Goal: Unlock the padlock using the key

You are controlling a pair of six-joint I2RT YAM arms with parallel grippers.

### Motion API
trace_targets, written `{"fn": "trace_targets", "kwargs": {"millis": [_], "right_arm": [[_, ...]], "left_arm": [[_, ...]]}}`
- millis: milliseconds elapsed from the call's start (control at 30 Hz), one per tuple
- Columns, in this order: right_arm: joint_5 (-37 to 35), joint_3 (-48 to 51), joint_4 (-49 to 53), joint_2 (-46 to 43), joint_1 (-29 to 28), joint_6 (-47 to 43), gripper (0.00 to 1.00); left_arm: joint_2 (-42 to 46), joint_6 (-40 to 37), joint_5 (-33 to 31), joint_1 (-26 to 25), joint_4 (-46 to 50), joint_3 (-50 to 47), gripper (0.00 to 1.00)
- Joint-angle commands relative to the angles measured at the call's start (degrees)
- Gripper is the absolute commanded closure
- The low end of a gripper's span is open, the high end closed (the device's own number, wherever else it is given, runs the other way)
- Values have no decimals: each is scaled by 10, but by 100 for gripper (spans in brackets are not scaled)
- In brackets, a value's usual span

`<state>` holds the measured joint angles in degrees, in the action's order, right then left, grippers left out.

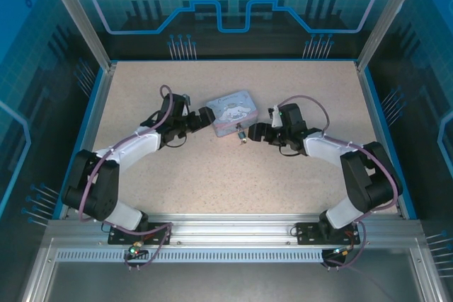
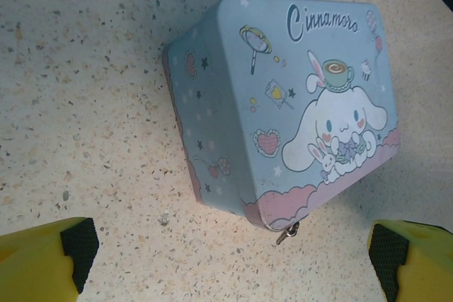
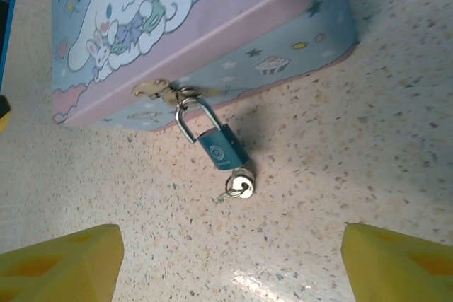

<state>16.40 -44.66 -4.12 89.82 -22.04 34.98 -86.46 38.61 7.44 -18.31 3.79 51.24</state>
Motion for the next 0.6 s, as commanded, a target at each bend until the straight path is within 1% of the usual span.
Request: {"fn": "trace_targets", "kwargs": {"millis": [0, 167, 333, 500, 567], "right_arm": [[-2, -4, -11, 14, -11, -10, 21], [-18, 3, -22, 3, -18, 3, 20], [-20, -24, -15, 12, -20, 9, 17], [-14, -54, -12, 47, -19, 10, 15], [-10, -84, -14, 64, -20, 11, 14]], "left_arm": [[-18, -8, 18, 9, -1, 21, 1], [-60, -19, 27, 29, -7, 61, 1], [-97, -28, 38, 40, 0, 102, 1], [-102, -27, 44, 41, 0, 106, 1], [-95, -26, 42, 41, -1, 100, 1]]}}
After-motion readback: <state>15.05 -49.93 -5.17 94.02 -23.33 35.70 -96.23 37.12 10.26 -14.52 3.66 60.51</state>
